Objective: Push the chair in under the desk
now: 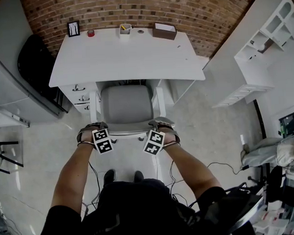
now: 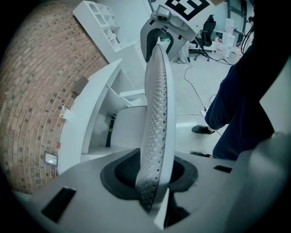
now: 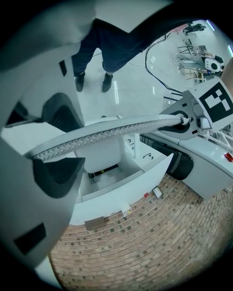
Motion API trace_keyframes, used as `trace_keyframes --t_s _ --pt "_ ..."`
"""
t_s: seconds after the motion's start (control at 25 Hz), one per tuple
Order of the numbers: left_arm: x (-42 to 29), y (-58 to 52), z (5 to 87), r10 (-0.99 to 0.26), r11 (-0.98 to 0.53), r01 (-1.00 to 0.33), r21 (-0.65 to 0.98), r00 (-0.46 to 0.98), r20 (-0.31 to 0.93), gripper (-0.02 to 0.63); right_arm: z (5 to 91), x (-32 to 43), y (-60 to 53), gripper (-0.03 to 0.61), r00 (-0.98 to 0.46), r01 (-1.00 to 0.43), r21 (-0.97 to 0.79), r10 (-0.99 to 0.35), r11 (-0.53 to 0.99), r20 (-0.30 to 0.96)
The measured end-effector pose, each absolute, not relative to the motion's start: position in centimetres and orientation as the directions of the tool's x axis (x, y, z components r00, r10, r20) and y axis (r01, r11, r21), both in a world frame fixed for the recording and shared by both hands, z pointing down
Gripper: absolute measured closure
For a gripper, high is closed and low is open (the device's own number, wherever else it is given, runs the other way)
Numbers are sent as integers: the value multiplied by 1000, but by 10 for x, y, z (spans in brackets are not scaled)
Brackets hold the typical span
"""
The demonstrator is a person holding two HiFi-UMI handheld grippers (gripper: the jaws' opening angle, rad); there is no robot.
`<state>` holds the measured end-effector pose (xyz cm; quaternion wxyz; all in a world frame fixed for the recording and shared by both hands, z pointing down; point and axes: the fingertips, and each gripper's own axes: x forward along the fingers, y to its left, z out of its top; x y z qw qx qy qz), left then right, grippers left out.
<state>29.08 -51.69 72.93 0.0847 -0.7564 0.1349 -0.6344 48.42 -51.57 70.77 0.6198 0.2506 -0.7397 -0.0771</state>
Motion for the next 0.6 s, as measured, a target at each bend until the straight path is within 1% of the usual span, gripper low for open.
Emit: trace_keyframes --t_s 0.12,0.48,0.6 --pt "290 -521 730 -313 -948 -109 -299 155 937 489 708 483 -518 403 -111 -275 418 -461 866 880" --pt "287 -523 734 -295 -953 -111 -282 132 946 488 708 481 -518 400 -127 -280 421 -468 863 874" --pt "287 -523 732 -296 -951 -132 -279 133 946 472 704 481 -515 399 -158 -290 403 -459 868 874"
